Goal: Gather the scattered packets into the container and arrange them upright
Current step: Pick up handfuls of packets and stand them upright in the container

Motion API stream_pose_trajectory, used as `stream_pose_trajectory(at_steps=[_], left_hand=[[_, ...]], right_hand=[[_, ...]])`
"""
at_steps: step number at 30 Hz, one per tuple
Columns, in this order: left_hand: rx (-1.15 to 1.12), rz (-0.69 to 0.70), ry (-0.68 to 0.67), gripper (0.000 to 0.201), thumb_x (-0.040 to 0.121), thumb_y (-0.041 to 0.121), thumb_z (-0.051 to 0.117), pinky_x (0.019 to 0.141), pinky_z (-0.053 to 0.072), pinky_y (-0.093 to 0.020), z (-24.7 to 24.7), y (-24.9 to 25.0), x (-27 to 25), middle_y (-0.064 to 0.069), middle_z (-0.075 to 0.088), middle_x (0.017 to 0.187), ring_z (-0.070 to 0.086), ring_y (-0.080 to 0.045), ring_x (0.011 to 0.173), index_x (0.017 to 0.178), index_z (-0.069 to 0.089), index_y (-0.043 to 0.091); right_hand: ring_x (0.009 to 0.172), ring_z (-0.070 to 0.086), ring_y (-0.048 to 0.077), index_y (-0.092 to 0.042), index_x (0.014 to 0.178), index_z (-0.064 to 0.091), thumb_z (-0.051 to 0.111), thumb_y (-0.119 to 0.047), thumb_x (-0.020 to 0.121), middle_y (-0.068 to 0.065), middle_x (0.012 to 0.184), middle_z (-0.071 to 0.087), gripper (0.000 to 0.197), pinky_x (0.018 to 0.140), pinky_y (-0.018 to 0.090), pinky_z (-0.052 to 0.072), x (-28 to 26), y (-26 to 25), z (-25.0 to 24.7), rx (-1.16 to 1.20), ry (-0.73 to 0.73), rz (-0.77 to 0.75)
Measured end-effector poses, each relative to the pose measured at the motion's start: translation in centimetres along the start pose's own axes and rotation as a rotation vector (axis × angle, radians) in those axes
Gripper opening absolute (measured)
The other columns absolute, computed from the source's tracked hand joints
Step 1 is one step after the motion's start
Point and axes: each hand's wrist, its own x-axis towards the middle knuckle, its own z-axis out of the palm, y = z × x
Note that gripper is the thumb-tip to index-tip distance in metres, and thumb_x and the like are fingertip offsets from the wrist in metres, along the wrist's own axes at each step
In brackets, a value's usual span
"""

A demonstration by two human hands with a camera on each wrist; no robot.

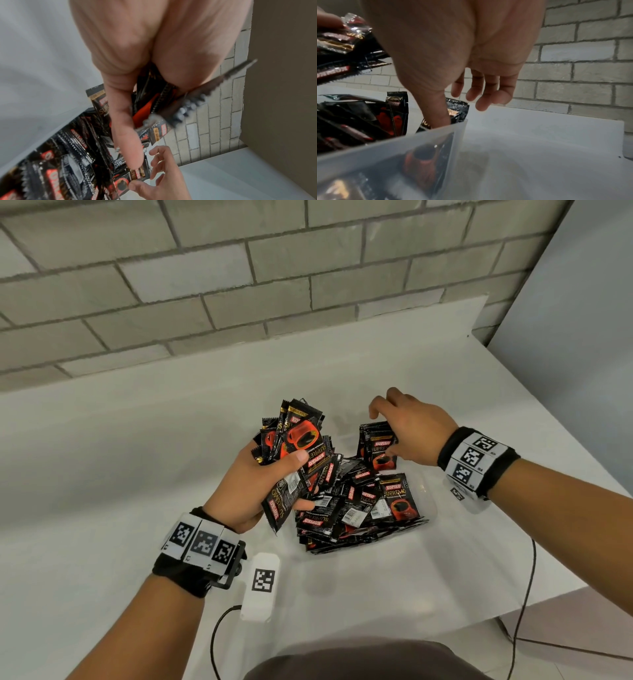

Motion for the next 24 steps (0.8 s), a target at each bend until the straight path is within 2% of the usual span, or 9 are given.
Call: stream_pose_trajectory(at_steps=[4, 6, 9, 12, 14, 17, 19, 22, 24], left_hand=[[-0.021, -0.01, -0.009, 0.04, 0.099, 0.008, 0.062, 0.07, 0.063, -0.056, -0.1, 0.0, -0.2, -0.013, 0.069, 0.131, 0.07, -0.039, 0.114, 0.138, 0.055, 0.012], [-0.047, -0.025, -0.038, 0.04, 0.099, 0.008, 0.06, 0.071, 0.063, -0.058, 0.1, 0.0, -0.2, -0.016, 0.069, 0.131, 0.07, -0.041, 0.113, 0.138, 0.054, 0.011], [-0.071, -0.054, -0.094, 0.039, 0.098, 0.009, 0.059, 0.071, 0.063, -0.055, 0.8, 0.2, -0.4, -0.02, 0.07, 0.128, 0.07, -0.046, 0.109, 0.137, 0.055, 0.011], [-0.079, -0.073, -0.148, 0.038, 0.099, 0.013, 0.058, 0.073, 0.063, -0.054, 1.7, 0.3, -0.5, -0.022, 0.07, 0.126, 0.07, -0.049, 0.104, 0.137, 0.057, 0.011], [-0.087, -0.068, -0.158, 0.037, 0.1, 0.013, 0.058, 0.076, 0.063, -0.056, 2.0, 0.3, -0.5, -0.02, 0.069, 0.127, 0.07, -0.046, 0.107, 0.137, 0.057, 0.012], [-0.062, -0.072, -0.145, 0.037, 0.101, 0.01, 0.058, 0.074, 0.063, -0.056, 1.8, 0.1, -0.5, -0.021, 0.069, 0.128, 0.07, -0.046, 0.108, 0.138, 0.055, 0.011], [-0.058, -0.078, -0.131, 0.037, 0.1, 0.009, 0.059, 0.072, 0.063, -0.055, 1.6, 0.1, -0.6, -0.025, 0.068, 0.127, 0.07, -0.049, 0.105, 0.137, 0.054, 0.007], [-0.072, -0.067, -0.084, 0.038, 0.097, 0.009, 0.061, 0.074, 0.062, -0.061, 1.2, 0.1, -0.7, -0.028, 0.067, 0.125, 0.07, -0.05, 0.105, 0.134, 0.055, 0.005], [-0.082, -0.047, -0.047, 0.04, 0.096, 0.01, 0.063, 0.074, 0.061, -0.063, 0.7, 0.2, -0.7, -0.029, 0.066, 0.127, 0.07, -0.049, 0.106, 0.134, 0.055, 0.004]], right_hand=[[0.089, 0.055, 0.017, -0.029, 0.122, 0.045, 0.084, -0.033, 0.071, -0.002, 0.112, 0.045, 0.064, 0.065, 0.04, 0.055, -0.6, -0.4, -1.5, 0.14, 0.047, -0.014], [0.083, 0.055, 0.007, -0.027, 0.115, 0.054, 0.081, -0.034, 0.076, -0.004, 0.106, 0.049, 0.048, 0.071, 0.03, 0.051, -1.2, -1.5, -3.1, 0.379, 0.097, -0.078], [0.075, 0.06, 0.01, -0.025, 0.105, 0.064, 0.081, -0.032, 0.081, -0.006, 0.095, 0.061, 0.03, 0.065, 0.012, 0.043, -2.4, -4.7, -5.4, 0.735, 0.13, -0.136], [0.072, 0.063, 0.009, -0.024, 0.104, 0.063, 0.087, -0.037, 0.074, -0.007, 0.088, 0.066, 0.041, 0.062, 0.012, 0.045, -3.1, -6.9, -5.7, 0.843, 0.044, -0.1], [0.073, 0.065, 0.008, -0.021, 0.098, 0.065, 0.088, -0.034, 0.073, -0.007, 0.084, 0.069, 0.037, 0.064, 0.012, 0.047, -3.1, -7.0, -4.9, 0.847, 0.014, -0.088], [0.083, 0.072, 0.01, -0.022, 0.105, 0.068, 0.082, -0.025, 0.082, -0.006, 0.092, 0.076, 0.027, 0.082, 0.033, 0.058, -3.1, -6.1, -3.9, 0.935, -0.009, -0.031], [0.086, 0.074, 0.014, -0.022, 0.118, 0.065, 0.071, -0.018, 0.092, -0.003, 0.101, 0.075, 0.027, 0.083, 0.039, 0.06, -3.0, -5.2, -3.8, 0.993, 0.01, 0.031], [0.088, 0.071, 0.027, -0.013, 0.125, 0.059, 0.051, -0.009, 0.102, 0.008, 0.111, 0.056, 0.025, 0.079, 0.039, 0.061, -2.7, -2.9, -4.3, 0.877, 0.044, 0.093], [0.087, 0.063, 0.027, -0.013, 0.123, 0.062, 0.052, -0.006, 0.099, 0.01, 0.108, 0.053, 0.027, 0.078, 0.035, 0.054, -2.7, -0.9, -4.8, 0.645, 0.081, 0.088]])
